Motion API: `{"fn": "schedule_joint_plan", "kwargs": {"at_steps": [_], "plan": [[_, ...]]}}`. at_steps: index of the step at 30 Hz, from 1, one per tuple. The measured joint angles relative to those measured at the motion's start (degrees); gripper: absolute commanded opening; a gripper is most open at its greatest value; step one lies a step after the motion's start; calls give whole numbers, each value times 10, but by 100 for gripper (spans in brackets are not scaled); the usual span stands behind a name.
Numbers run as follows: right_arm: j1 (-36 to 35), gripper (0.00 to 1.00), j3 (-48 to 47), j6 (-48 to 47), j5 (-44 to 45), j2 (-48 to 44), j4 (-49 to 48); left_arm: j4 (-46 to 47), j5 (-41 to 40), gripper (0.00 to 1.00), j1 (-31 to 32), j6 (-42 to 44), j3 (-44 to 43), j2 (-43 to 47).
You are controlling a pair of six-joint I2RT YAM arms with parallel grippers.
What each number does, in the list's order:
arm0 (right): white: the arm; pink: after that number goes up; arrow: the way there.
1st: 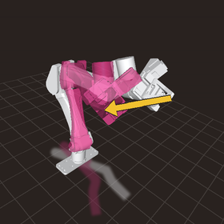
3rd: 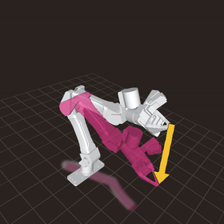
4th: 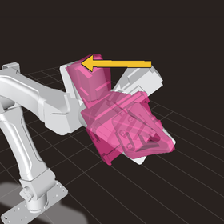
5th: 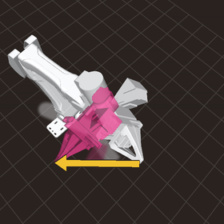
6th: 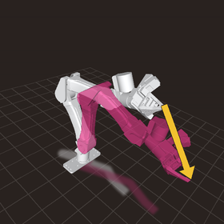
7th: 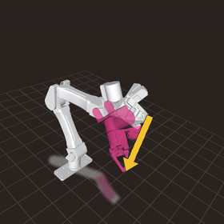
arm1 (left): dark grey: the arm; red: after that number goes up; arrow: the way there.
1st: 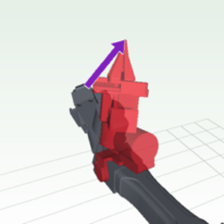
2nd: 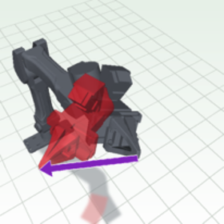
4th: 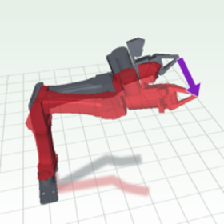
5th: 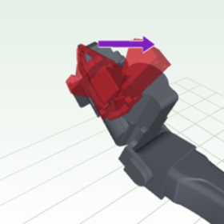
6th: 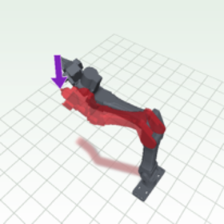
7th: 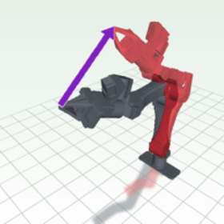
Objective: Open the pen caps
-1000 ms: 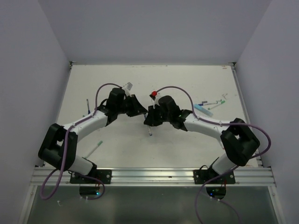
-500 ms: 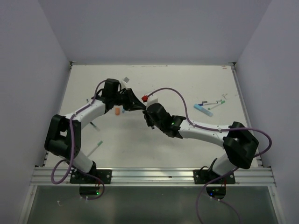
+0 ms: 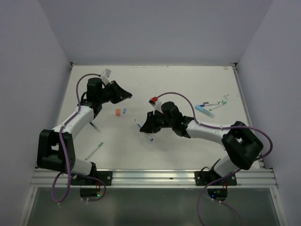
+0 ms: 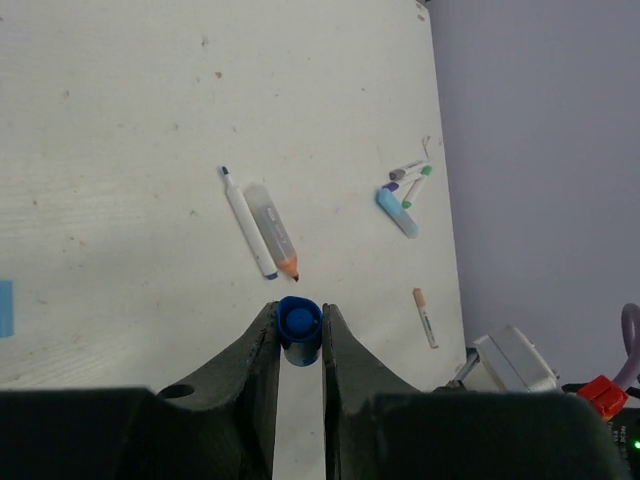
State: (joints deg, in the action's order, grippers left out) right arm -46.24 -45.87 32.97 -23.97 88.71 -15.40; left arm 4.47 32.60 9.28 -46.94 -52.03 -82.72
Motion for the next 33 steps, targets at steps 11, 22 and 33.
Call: {"fn": "schedule_joint_plan", "kwargs": {"at_steps": [11, 22, 33], "plan": [[94, 0, -145, -56, 192, -3, 265, -225, -254, 0, 2, 131, -50, 13], [194, 0, -198, -125, 273, 63, 353, -301, -399, 0, 2, 173, -54, -45], [196, 0, -199, -143, 258, 162, 314, -278, -411, 0, 2, 176, -53, -130]]}}
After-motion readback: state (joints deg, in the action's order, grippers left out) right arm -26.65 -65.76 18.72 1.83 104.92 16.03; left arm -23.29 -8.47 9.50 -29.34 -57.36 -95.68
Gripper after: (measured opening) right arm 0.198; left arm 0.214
